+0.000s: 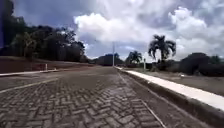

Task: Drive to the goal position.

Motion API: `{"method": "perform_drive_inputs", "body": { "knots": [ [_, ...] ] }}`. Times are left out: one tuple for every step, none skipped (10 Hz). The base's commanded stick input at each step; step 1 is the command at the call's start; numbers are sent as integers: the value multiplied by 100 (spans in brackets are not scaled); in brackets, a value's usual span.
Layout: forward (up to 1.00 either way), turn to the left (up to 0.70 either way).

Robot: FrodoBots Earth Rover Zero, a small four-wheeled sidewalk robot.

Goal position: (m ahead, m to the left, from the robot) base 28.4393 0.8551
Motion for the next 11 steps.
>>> {"method": "perform_drive_inputs", "body": {
  "knots": [
    [100,0],
    [100,0],
    [100,0],
    [100,0],
    [100,0],
    [100,0],
    [100,0],
    [100,0],
    [100,0],
    [100,0],
    [100,0]
  ]
}}
